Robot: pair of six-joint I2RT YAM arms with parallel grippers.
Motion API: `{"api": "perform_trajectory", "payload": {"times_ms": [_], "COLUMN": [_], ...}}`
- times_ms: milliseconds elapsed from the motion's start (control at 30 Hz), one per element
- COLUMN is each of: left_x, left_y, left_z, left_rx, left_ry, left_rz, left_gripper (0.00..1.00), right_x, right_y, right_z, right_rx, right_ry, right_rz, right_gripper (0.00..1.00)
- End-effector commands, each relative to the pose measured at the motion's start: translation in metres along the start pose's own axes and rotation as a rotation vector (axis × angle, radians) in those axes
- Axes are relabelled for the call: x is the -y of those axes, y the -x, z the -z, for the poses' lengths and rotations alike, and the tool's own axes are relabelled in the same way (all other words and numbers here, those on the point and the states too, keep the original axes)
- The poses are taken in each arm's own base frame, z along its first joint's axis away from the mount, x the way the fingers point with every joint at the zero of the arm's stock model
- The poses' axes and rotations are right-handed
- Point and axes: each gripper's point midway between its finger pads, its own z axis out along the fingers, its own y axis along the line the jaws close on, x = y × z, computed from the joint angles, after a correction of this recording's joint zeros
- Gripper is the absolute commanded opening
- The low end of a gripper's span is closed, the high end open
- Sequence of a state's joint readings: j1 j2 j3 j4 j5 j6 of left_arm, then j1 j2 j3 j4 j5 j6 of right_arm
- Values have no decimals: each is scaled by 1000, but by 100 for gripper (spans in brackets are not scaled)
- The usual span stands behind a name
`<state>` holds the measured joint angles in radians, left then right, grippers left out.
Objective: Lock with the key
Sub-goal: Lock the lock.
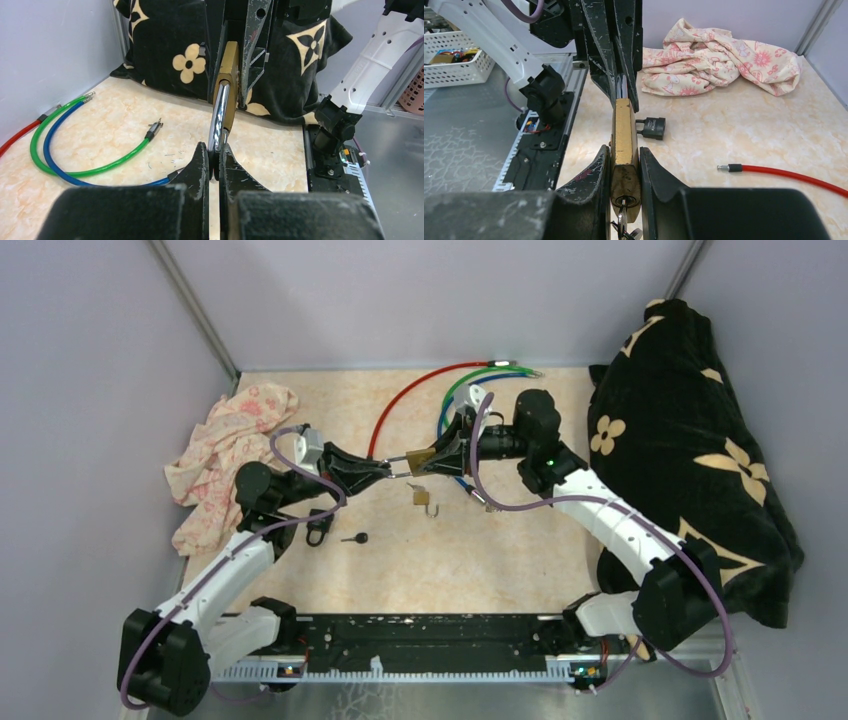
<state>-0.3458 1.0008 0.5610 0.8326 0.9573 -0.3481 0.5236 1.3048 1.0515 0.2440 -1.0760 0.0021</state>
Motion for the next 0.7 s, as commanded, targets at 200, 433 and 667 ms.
{"api": "perform_trajectory", "payload": {"times_ms": [200,433,667], "left_x": [29,31,32], "left_y": [22,23,18], "left_z": [-18,-25,-28], "left_rx": [72,96,92], "left_ry": [-137,-143,-143], "left_rz": [-128,-147,-179], "left_gripper": [0,0,0], "right_x": [2,-1,-5], "right_y": [43,31,35], "right_z": [-15,-21,-27], "right_rx": [137,149,163], "right_ry": [-55,-14,27], "right_rz": [169,101,58], "right_gripper": [0,0,0]}}
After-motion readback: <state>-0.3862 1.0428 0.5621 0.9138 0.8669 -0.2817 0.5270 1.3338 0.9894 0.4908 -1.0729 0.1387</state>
